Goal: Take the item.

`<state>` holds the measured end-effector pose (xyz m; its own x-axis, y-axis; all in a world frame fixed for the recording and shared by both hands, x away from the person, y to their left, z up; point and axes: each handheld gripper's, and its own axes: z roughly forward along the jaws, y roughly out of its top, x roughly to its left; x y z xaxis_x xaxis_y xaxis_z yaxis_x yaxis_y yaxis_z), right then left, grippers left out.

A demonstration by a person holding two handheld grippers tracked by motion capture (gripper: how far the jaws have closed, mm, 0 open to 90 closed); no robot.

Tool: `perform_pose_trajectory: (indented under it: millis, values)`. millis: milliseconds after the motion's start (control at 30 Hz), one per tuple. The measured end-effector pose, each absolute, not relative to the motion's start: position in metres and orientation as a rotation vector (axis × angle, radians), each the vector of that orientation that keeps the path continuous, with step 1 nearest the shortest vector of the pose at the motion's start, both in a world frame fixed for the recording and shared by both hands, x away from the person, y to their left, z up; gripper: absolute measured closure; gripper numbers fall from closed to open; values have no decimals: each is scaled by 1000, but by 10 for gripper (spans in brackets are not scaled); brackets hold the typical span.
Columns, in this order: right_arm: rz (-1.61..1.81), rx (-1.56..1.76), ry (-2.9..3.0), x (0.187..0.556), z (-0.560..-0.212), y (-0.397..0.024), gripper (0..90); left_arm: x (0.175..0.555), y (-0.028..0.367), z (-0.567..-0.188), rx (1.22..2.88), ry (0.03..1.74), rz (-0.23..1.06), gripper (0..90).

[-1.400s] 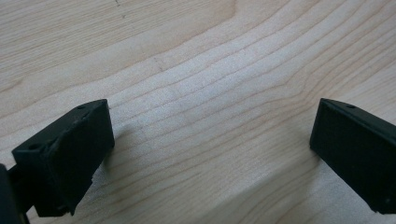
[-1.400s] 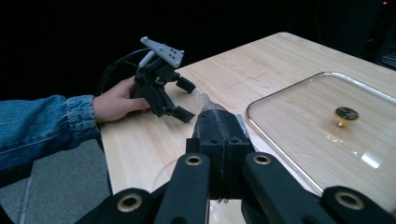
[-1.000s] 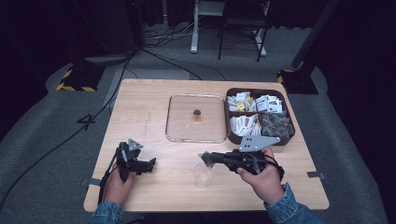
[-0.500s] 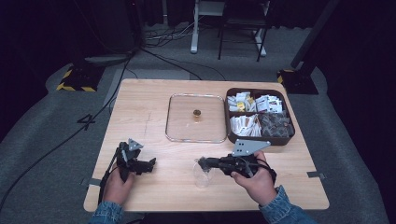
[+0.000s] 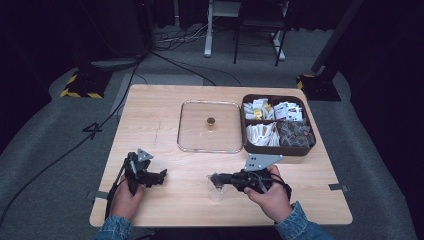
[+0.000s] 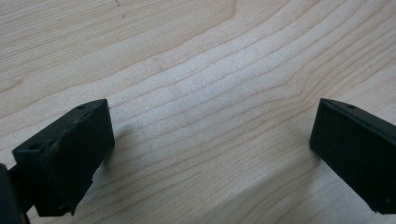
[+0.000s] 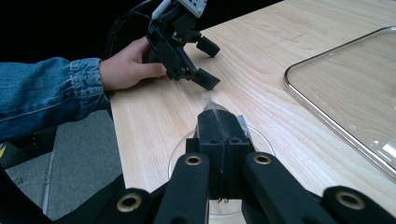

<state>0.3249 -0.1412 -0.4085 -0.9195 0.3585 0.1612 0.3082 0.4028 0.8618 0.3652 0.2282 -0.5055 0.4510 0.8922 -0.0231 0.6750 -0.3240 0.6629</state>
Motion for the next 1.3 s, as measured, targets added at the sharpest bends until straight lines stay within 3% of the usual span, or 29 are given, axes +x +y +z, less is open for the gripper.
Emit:
perform_pose_trajectory:
  millis: [333, 633, 1000, 1300]
  values:
    - [1527, 637, 2610, 326, -419, -138, 895, 364, 228, -506, 2098, 1308, 467, 2]
    - [1451, 570, 2621, 324, -419, -131, 635, 362, 227, -506, 2093, 1316, 471, 2]
    - [1465, 622, 2596, 327, -414, -137, 584, 363, 227, -506, 2094, 1311, 471, 1]
    - [1453, 667, 2553, 331, -398, -159, 447, 363, 226, -506, 2094, 1308, 465, 1]
